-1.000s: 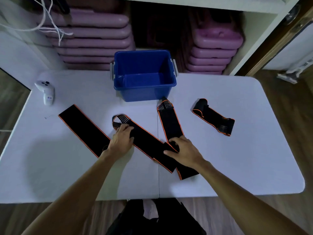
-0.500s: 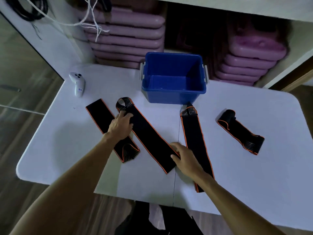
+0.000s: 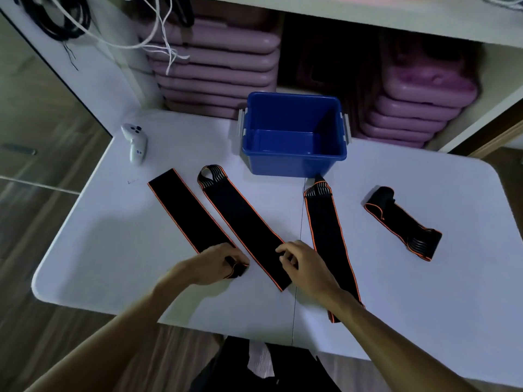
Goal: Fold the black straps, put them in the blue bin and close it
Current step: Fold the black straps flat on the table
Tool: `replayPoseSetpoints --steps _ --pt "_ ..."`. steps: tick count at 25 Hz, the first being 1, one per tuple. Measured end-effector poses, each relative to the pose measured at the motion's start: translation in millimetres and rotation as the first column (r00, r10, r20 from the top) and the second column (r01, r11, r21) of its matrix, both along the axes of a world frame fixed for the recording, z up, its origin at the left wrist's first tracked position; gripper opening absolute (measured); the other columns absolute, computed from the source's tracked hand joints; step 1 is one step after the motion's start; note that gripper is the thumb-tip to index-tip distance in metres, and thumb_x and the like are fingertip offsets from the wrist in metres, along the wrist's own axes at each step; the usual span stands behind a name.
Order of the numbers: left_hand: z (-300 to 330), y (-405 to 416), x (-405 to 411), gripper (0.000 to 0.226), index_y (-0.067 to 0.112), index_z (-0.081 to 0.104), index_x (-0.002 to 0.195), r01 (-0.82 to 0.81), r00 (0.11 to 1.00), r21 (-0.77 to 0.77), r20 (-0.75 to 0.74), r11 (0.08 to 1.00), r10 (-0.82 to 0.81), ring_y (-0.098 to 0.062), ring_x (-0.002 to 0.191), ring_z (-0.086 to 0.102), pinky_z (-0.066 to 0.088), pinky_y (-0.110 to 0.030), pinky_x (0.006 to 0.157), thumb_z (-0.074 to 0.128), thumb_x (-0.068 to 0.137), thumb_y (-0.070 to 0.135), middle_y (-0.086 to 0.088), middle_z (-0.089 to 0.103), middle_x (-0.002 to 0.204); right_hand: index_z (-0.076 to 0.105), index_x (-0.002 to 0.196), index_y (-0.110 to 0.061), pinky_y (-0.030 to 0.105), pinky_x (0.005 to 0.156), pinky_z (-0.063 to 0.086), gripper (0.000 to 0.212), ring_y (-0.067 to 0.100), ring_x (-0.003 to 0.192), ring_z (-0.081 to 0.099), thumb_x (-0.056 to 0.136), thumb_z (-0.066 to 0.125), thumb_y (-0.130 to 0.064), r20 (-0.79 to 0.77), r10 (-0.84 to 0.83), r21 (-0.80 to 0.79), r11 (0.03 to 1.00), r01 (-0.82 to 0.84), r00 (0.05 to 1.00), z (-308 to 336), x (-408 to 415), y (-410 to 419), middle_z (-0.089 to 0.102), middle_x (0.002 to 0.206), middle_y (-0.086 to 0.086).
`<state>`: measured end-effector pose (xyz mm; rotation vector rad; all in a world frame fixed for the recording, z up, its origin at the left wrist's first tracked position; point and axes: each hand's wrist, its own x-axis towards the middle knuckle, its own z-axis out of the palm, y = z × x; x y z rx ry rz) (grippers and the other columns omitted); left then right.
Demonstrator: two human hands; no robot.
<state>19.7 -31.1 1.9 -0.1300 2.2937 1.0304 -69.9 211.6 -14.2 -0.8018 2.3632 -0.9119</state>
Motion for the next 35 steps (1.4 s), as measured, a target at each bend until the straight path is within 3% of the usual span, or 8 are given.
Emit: replayPoseSetpoints --steps 4,9,12,17,21,24,31,35 --pt "-0.1 7.0 -3.9 0.038 0.024 0.061 0.113 0.114 0.991 -0.098 -0.056 0.989 -0.12 -0.011 0.1 0.055 0.048 -0.026 0.09 0.057 0.079 0.008 0.005 0.051 0.113 0.065 0.112 -0.027 0.021 0.07 0.052 0.017 0.009 0.076 0.059 0.097 0.056 -0.025 0.042 -0.054 0.003 0.999 0.054 0.998 -1.7 2.6 14.6 0.058 0.09 -0.012" --pt "11.5 18.5 -12.8 0.022 0.012 0.067 0.095 -0.204 0.975 -0.067 -0.108 0.977 0.197 -0.012 0.074 0.064 0.056 -0.027 0.07 0.057 0.082 -0.003 -0.001 0.067 0.087 0.065 0.111 -0.032 0.022 0.07 0.053 0.018 0.01 0.077 0.061 0.094 0.059 -0.027 0.107 -0.094 -0.014 0.995 0.096 0.99 2.0 2.7 21.0 0.061 0.089 -0.01" --pt "48.5 21.5 -30.2 0.019 0.016 0.066 0.107 -0.423 0.906 0.21 0.079 0.881 0.416 -0.004 0.063 0.059 0.043 -0.013 0.055 0.063 0.089 0.011 0.002 0.067 0.078 0.058 0.125 -0.036 0.024 0.081 0.051 0.037 0.006 0.088 0.06 0.088 0.067 -0.033 0.214 -0.041 -0.044 0.998 0.052 0.976 14.5 1.8 12.3 0.061 0.104 -0.009" --pt "119.3 32.7 -39.2 0.043 0.025 0.058 0.122 -0.377 0.922 0.59 0.17 0.714 0.346 -0.022 0.098 0.067 0.05 -0.03 0.091 0.072 0.081 0.023 -0.011 0.069 0.103 0.024 0.149 -0.039 0.021 0.11 0.032 0.1 -0.003 0.136 0.032 0.071 0.086 -0.034 0.33 0.114 -0.196 0.979 -0.05 0.937 36.0 4.7 -17.7 0.035 0.149 -0.015" --pt "170.7 25.0 -50.4 0.061 0.031 0.053 0.127 -0.181 0.963 0.578 -0.06 0.796 0.263 -0.027 0.088 0.06 0.051 -0.035 0.085 0.076 0.073 0.014 -0.017 0.062 0.1 0.047 0.125 -0.046 0.011 0.099 0.035 0.073 -0.014 0.122 0.044 0.073 0.085 -0.014 0.396 0.123 -0.343 0.939 0.022 0.91 58.2 0.0 -41.6 0.052 0.132 -0.021" --pt "185.0 -11.0 -68.7 0.055 0.021 0.058 0.124 -0.301 0.874 0.617 -0.126 0.727 0.469 -0.018 0.081 0.053 0.045 -0.025 0.072 0.056 0.077 -0.006 -0.006 0.059 0.089 0.063 0.122 -0.025 0.025 0.097 0.045 0.041 0.002 0.111 0.062 0.084 0.076 -0.017 0.487 0.116 -0.371 0.925 0.085 0.865 59.5 -5.2 -45.7 0.069 0.118 -0.01" --pt "56.3 -109.1 -105.9 0.038 0.03 0.064 0.08 -0.556 0.79 0.072 -0.264 0.828 0.554 -0.025 0.085 0.056 0.052 -0.028 0.074 0.061 0.083 -0.007 -0.002 0.062 0.08 0.068 0.095 -0.019 0.022 0.059 0.042 0.01 0.007 0.055 0.055 0.09 0.069 -0.027 0.547 -0.138 -0.242 0.918 0.314 0.825 57.9 -24.2 -21.8 0.061 0.061 -0.002" --pt "-8.9 -113.3 -117.2 0.041 0.017 0.058 0.116 -0.645 0.762 -0.289 -0.303 0.707 0.572 -0.04 0.11 0.051 0.046 -0.045 0.09 0.071 0.077 0.021 -0.019 0.052 0.114 0.068 0.106 -0.035 0.024 0.067 0.047 0.018 0.017 0.062 0.055 0.089 0.068 -0.03 0.466 -0.205 -0.193 0.926 0.325 0.861 44.5 -30.8 -17.6 0.057 0.064 0.008"
